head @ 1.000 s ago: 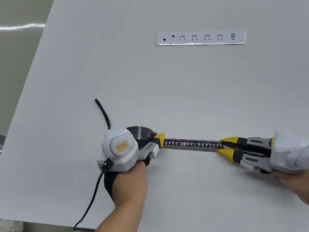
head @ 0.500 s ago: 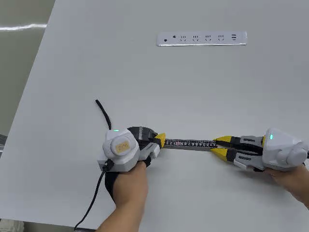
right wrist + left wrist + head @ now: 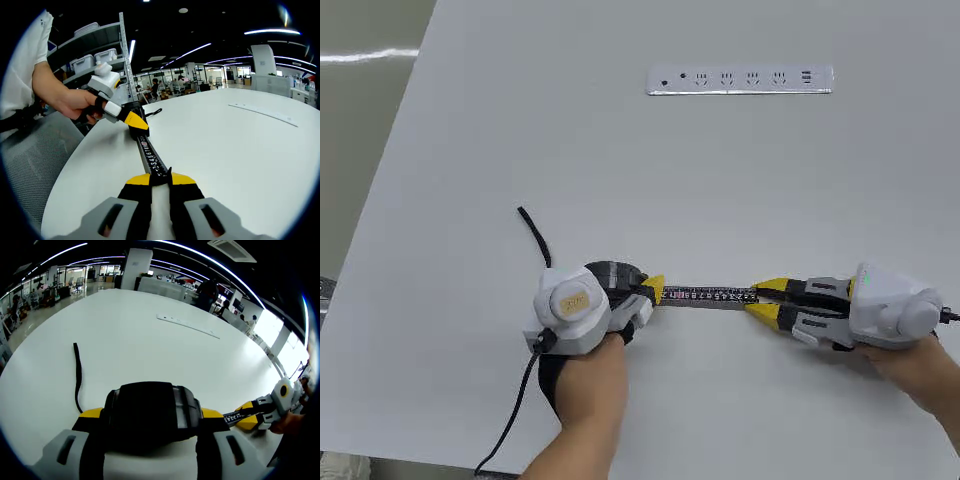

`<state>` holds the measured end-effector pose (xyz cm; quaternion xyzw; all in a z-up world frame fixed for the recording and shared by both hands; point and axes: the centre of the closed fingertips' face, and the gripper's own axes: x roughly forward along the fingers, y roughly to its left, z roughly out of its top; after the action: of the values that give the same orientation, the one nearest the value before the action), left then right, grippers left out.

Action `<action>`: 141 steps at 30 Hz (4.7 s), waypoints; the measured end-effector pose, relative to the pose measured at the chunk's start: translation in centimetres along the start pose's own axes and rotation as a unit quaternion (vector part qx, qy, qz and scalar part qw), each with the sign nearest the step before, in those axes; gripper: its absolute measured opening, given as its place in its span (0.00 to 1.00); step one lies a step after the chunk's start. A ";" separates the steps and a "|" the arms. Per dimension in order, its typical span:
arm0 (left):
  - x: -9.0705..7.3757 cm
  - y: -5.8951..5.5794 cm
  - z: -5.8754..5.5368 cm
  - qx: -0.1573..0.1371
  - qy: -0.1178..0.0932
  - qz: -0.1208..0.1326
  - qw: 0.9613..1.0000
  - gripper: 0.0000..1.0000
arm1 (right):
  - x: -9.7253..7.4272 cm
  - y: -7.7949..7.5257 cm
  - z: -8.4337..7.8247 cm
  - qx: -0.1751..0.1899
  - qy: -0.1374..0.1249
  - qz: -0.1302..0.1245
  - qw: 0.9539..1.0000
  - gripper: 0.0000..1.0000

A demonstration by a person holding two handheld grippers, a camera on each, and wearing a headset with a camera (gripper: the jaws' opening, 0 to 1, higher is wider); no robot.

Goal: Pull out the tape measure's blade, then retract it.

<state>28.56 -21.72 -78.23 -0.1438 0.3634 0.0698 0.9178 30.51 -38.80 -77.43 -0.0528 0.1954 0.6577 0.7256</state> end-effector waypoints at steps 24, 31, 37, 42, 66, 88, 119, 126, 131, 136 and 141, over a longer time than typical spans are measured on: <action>0.0 0.0 0.0 -0.005 -0.001 -0.001 1.000 0.71 | 1.9 -0.1 -0.2 0.001 0.000 0.008 1.000 0.11; 0.0 0.0 0.0 -0.006 -0.002 -0.002 1.000 0.71 | 2.6 0.1 -0.1 0.001 0.000 0.011 1.000 0.11; 0.0 0.0 0.0 -0.007 -0.003 -0.002 1.000 0.71 | 3.3 0.4 0.1 0.001 0.001 0.015 1.000 0.11; 0.0 0.0 0.0 -0.007 -0.002 -0.002 1.000 0.71 | 3.9 0.6 0.3 0.000 0.001 0.018 1.000 0.11; 0.0 0.0 0.1 -0.009 -0.003 -0.002 1.000 0.71 | 5.8 1.3 0.8 -0.001 0.002 0.029 1.000 0.11; 0.0 0.0 0.2 -0.015 -0.004 -0.003 1.000 0.71 | 7.9 2.1 1.5 -0.007 0.004 0.039 0.999 0.11; -0.1 0.0 0.3 -0.027 -0.007 -0.010 1.000 0.71 | 9.9 2.8 2.2 -0.011 0.006 0.054 0.998 0.11; -0.1 0.1 0.4 -0.030 -0.007 -0.013 0.999 0.71 | 10.6 3.1 2.4 -0.016 0.007 0.058 0.998 0.11; -0.1 0.1 0.4 -0.035 -0.006 -0.013 0.999 0.71 | 11.0 3.2 2.5 -0.018 0.007 0.061 0.998 0.11; -0.1 0.1 0.4 -0.036 -0.007 -0.014 0.999 0.71 | 11.3 3.4 2.6 -0.020 0.008 0.065 0.998 0.11; -0.1 0.1 0.5 -0.037 -0.007 -0.014 0.999 0.71 | 11.6 3.5 2.6 -0.021 0.008 0.070 0.997 0.11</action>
<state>28.77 -21.46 -77.85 -0.1827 0.3522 0.0712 0.9151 28.38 -26.62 -78.50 -0.0599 0.1907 0.7106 0.6746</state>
